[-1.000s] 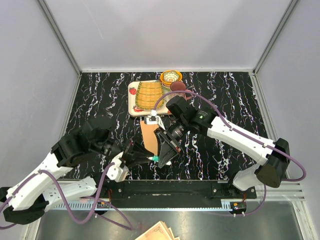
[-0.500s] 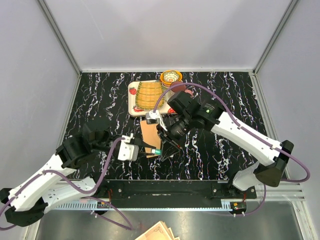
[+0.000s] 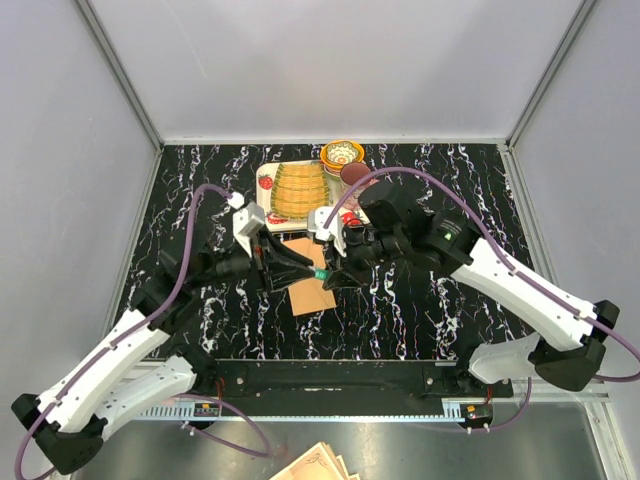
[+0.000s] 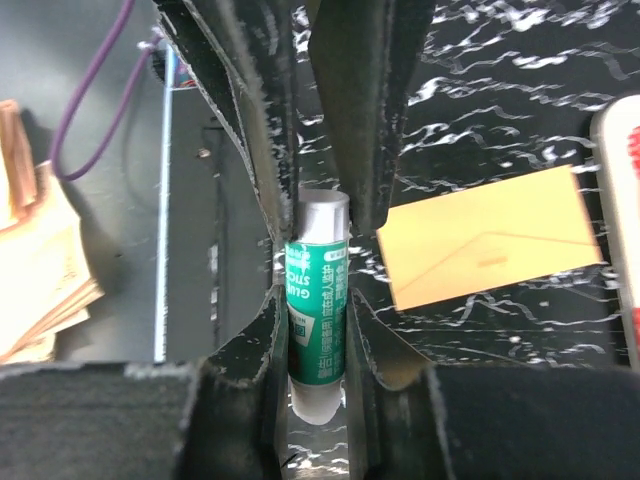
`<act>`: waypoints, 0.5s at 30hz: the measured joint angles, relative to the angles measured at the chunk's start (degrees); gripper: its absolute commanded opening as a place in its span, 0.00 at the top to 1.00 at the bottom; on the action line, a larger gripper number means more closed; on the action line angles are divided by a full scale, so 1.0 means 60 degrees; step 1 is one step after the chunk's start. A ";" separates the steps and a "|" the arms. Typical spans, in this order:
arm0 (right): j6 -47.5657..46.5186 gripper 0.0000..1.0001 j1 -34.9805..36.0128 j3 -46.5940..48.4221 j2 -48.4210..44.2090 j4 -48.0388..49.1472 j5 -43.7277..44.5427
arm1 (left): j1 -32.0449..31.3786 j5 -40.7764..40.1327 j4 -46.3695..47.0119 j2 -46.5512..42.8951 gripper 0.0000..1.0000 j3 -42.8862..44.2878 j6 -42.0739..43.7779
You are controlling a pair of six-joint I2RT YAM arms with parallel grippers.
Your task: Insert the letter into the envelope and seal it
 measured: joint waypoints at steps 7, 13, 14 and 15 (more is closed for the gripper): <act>-0.1264 1.00 0.0025 -0.0240 -0.0324 0.0499 0.1155 | 0.0572 -0.0423 0.0605 0.0699 1.00 0.0000 -0.3501; -0.2765 1.00 0.0346 -0.0761 -0.0477 0.0739 0.2652 | 0.1031 -0.0229 0.0525 0.1526 1.00 0.0000 -0.5694; -0.3013 1.00 0.0455 -0.0911 -0.0543 0.0860 0.2983 | 0.1115 -0.0138 0.0514 0.1647 1.00 -0.0011 -0.6003; -0.3195 1.00 0.0550 -0.1024 -0.0597 0.0958 0.3224 | 0.1191 -0.0051 0.0514 0.1749 1.00 -0.0022 -0.6280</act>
